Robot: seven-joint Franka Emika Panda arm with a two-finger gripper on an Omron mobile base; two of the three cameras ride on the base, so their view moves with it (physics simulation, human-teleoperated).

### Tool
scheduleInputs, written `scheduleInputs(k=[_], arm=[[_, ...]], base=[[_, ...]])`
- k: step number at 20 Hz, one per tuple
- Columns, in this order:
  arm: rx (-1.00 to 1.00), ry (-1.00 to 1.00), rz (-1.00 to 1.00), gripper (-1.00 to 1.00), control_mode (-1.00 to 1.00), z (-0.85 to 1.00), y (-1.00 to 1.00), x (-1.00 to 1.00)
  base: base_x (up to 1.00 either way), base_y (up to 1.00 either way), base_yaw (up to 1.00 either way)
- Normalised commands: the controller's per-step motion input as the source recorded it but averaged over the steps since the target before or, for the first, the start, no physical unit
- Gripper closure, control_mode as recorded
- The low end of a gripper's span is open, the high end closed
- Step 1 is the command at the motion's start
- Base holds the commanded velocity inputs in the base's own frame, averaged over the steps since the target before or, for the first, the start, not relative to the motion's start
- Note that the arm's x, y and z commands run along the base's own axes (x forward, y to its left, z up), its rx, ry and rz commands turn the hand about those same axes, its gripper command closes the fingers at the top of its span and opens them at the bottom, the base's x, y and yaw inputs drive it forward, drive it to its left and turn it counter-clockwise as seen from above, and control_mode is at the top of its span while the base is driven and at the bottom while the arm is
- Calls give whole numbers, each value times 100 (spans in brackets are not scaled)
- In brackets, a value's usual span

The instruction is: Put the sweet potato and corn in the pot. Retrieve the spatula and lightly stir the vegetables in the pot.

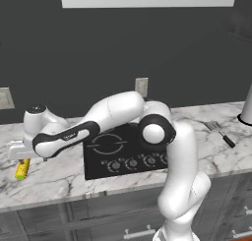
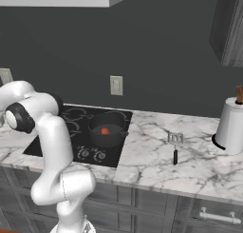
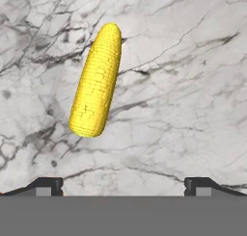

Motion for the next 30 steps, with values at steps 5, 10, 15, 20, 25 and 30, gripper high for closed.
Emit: scheduleInputs(k=[5, 10, 15, 20, 25, 30], arm=[[-4, 11, 0, -100, -100, -2, 33, 29], [-8, 0, 3, -100, -100, -3, 27, 2], [-7, -1, 4, -100, -100, -6, 26, 0], [0, -1, 5, -100, -100, -29, 12, 3], [0, -1, 4, -100, -100, -21, 13, 12], [0, 0, 5, -100, -100, -30, 0, 1]], base=[[0, 0, 0], [0, 0, 0], [0, 0, 0], [0, 0, 0], [0, 0, 0], [0, 0, 0]])
